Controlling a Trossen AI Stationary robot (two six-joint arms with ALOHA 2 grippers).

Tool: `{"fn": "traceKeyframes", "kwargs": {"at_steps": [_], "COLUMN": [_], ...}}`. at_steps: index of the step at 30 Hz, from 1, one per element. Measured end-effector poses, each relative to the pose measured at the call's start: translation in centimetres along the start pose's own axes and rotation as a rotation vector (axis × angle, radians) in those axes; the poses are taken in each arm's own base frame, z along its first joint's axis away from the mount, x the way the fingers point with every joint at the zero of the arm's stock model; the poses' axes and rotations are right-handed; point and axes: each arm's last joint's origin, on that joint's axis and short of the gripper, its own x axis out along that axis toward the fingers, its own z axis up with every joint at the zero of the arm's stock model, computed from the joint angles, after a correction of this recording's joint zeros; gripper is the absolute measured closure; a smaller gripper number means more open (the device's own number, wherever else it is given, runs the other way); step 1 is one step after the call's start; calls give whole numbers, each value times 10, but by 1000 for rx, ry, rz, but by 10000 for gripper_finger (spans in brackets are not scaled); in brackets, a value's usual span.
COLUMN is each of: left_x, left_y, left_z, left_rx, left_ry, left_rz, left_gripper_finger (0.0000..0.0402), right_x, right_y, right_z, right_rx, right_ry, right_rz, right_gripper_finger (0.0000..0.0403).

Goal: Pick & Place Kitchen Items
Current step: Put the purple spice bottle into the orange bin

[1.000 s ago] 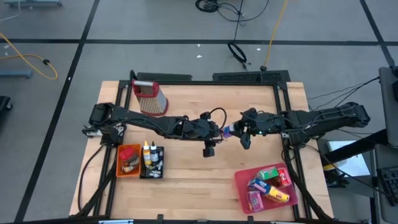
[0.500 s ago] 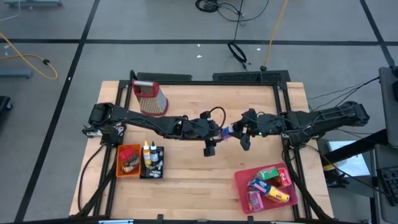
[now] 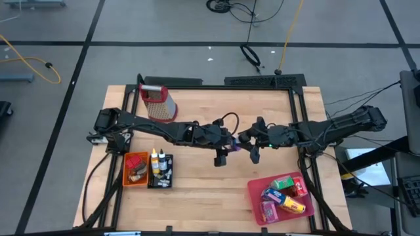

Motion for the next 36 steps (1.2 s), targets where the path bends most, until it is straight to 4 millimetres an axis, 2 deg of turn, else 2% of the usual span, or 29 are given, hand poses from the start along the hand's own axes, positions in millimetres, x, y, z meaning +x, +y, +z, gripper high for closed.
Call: {"fn": "traceKeyframes", "kwargs": {"at_steps": [5,17,36], "left_x": [0,2,3], "left_y": [0,-2,4], "left_z": [3,-1,0], "left_rx": [-29,-48,-60], "left_ry": [-26,-10,-15], "left_rz": [0,-62,-62], "left_gripper_finger": [192,192,192], "right_x": [0,21,22], "right_y": [2,6,5], "right_z": [3,-6,-8], "right_rx": [-30,-57,-64], "right_ry": [-35,13,26], "right_rz": [-3,-14,-26], "right_gripper_finger": [197,197,197]}}
